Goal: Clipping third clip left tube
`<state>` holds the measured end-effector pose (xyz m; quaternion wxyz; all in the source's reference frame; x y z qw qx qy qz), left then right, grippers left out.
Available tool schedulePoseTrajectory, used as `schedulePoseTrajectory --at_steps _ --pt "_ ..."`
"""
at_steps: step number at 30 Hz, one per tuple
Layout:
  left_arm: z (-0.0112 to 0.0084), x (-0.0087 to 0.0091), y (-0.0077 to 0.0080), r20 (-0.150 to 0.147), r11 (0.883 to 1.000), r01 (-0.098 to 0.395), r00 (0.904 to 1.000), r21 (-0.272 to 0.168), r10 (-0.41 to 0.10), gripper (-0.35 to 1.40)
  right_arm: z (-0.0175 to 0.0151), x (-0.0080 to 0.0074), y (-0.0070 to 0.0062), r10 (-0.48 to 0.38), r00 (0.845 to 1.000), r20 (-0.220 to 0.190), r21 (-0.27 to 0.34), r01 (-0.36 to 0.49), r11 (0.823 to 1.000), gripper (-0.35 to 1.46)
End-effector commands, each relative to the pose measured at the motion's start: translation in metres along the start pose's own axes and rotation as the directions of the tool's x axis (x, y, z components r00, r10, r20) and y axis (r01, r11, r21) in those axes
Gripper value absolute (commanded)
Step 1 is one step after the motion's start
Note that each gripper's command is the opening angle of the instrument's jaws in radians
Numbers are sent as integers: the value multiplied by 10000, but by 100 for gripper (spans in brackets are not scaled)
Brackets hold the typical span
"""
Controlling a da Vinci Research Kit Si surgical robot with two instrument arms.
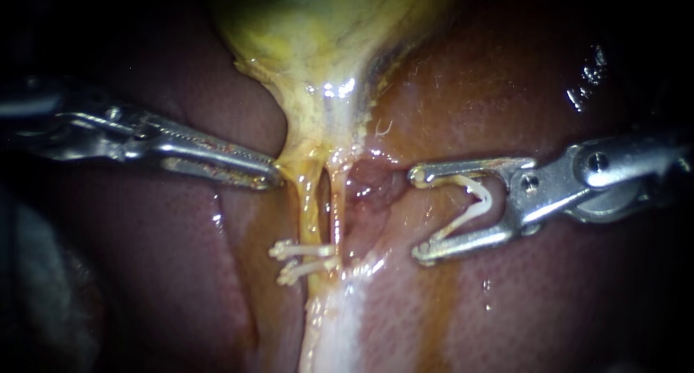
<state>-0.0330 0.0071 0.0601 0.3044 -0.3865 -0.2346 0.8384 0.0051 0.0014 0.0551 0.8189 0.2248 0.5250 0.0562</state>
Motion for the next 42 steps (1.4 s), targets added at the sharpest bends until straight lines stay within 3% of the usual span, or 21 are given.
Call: schedulePoseTrajectory --at_steps 1,4,12,19,22,25,29,32,39,42 --pt "-1 0 0 -2 10000 1 10000 -10 -1 -35 0 0 0 3 10000 0 -1 -3 10000 50" --pt "-11 4 -1 -10 10000 -39 10000 8 39 -35 1 0 0 5 10000 1 -4 -5 10000 50" --pt "-70 25 -9 -251 9993 -122 9996 354 131 -35 2 1 1 8 10000 1 -10 -8 10000 50" --pt "-73 26 -2 -333 9988 -68 9994 493 84 -35 12 12 2 100 9986 -513 258 -87 9996 50" --pt "-72 27 -1 -335 9987 -62 9994 501 79 -35 23 20 -1 784 9934 -838 492 -745 9960 49" --pt "-73 27 -1 -335 9987 -59 9994 505 76 -35 38 31 -3 1633 9795 -1180 742 -1553 9851 49" --pt "-73 27 -1 -343 9985 -53 9994 540 72 -35 60 44 -4 2778 9458 -1681 1088 -2623 9588 48" --pt "-73 27 0 -342 9984 -107 9993 549 126 -35 74 49 -1 3396 9226 -1832 1309 -3195 9385 48" --pt "-72 27 4 -341 9985 -88 9994 549 107 -35 100 41 18 4631 8604 -2128 1619 -4363 8851 47" --pt "-71 27 4 -336 9986 -86 9994 528 104 -35 108 29 25 4791 8519 -2116 1621 -4528 8767 47"
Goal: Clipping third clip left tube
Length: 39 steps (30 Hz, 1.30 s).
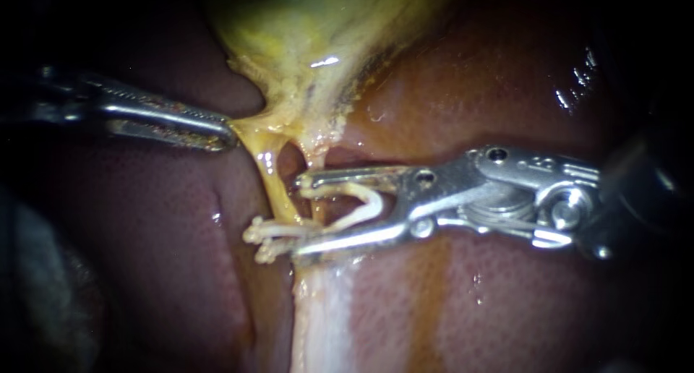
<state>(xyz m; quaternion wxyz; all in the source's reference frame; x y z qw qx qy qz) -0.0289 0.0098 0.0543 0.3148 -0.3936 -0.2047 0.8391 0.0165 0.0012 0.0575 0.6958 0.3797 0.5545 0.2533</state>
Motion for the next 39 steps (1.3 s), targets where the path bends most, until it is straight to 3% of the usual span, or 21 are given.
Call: schedulePoseTrajectory --at_steps 1,6,14,22,39 --pt "0 0 0 4 10000 -1 10000 -15 1 -35 0 -4 4 91 10000 25 -7 -91 10000 47" --pt "0 -1 0 4 10000 -4 10000 -12 4 -35 0 -21 22 401 9992 56 -51 -401 9992 48" --pt "1 -1 0 9 10000 -5 10000 -38 5 -35 4 -38 34 474 9988 100 -66 -473 9989 46" --pt "1 -1 0 8 10000 -6 10000 -34 6 -35 26 -30 39 611 9980 -178 -29 -612 9981 47" --pt "3 -3 1 11 10000 -10 10000 -48 10 -35 55 -15 33 780 9926 -930 455 -741 9962 49"
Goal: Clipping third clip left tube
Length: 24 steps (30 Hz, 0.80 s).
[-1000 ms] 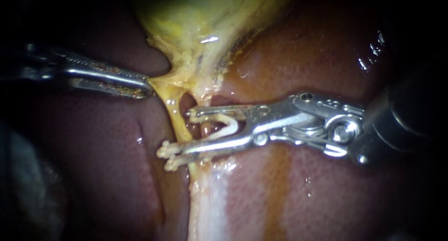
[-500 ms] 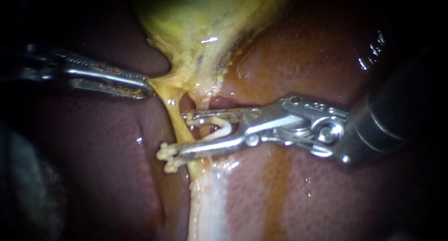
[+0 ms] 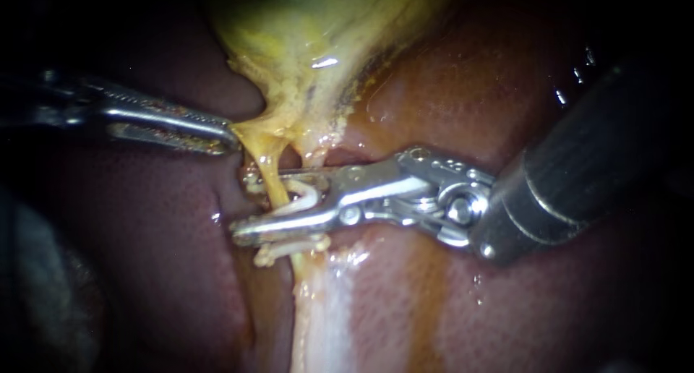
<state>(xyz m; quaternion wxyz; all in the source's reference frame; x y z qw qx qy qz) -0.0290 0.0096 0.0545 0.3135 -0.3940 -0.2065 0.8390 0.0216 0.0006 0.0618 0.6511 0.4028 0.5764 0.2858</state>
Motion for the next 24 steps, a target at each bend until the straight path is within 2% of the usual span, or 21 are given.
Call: schedulePoseTrajectory --at_steps 1,10,16,24 --pt "0 0 0 1 10000 0 10000 -5 0 -35 -1 3 -2 5 10000 -49 24 -5 10000 49" --pt "1 -2 -2 0 10000 -11 10000 -3 11 -35 -1 30 -18 179 9981 -590 349 -158 9993 49" --pt "1 -2 -2 0 10000 -11 10000 -3 11 -35 -4 48 -29 300 9966 -772 484 -263 9985 46" --pt "1 -2 -2 0 10000 -12 10000 -3 12 -35 -10 52 -30 332 9964 -774 507 -293 9983 30"
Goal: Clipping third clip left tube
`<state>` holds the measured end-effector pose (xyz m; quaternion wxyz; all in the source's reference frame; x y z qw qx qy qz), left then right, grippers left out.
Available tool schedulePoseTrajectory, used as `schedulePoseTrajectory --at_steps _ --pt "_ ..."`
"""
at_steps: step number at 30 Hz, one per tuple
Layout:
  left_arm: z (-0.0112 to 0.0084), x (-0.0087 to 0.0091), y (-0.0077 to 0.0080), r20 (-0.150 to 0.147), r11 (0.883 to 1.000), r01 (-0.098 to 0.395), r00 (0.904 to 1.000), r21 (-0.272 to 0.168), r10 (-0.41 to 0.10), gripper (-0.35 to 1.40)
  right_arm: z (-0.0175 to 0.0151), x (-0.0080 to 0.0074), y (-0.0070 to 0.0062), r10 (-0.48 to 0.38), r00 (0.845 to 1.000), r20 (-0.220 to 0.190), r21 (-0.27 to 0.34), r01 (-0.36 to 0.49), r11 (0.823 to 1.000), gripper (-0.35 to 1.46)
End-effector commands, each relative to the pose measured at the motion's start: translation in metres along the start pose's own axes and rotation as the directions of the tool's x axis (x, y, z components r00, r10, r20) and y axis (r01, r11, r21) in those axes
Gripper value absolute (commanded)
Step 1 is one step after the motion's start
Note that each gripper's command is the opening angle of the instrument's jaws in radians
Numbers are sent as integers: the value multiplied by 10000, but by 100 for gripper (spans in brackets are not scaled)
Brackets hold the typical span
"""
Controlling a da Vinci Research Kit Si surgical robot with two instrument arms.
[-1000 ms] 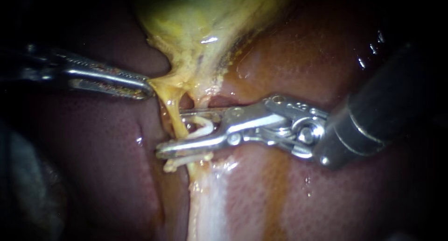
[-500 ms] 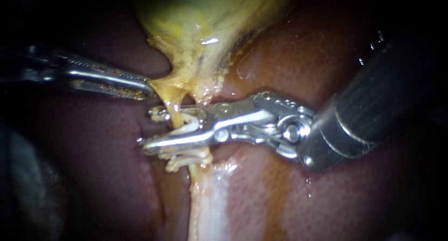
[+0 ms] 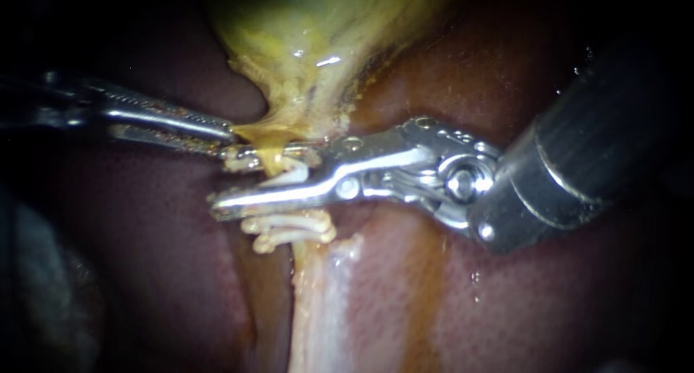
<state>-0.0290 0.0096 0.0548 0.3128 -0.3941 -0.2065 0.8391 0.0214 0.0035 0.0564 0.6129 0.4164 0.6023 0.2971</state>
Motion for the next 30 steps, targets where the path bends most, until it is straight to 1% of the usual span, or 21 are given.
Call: schedulePoseTrajectory --at_steps 1,5,7,9,10,11,14,18,30 --pt "0 0 0 -1 10000 2 10000 3 -2 -35 -1 0 1 -1 10000 8 -6 1 10000 27" --pt "0 0 0 -1 10000 1 10000 2 -1 -35 -5 -1 0 177 9998 -6 24 -177 9998 5" --pt "0 0 0 -1 10000 1 10000 2 -1 -35 -6 -1 0 295 9996 -1 28 -295 9996 -3" --pt "0 0 0 -1 10000 1 10000 3 -1 -35 -7 -1 -1 650 9979 6 28 -650 9979 -14" --pt "0 0 0 -1 10000 2 10000 3 -2 -35 -8 -2 -1 1003 9950 13 26 -1003 9950 -21" --pt "0 0 0 -1 10000 2 10000 3 -2 -35 -10 -2 -2 1530 9882 25 25 -1531 9882 -35" --pt "0 0 1 -1 10000 4 10000 6 -4 -35 -14 -4 -3 1640 9864 94 7 -1640 9865 -35" --pt "0 0 1 -1 10000 4 10000 6 -4 -35 -17 -6 -4 1635 9859 355 -192 -1629 9865 -35" --pt "0 0 1 -1 10000 3 10000 5 -3 -35 -17 -7 -3 1626 9860 360 -193 -1620 9866 -35"
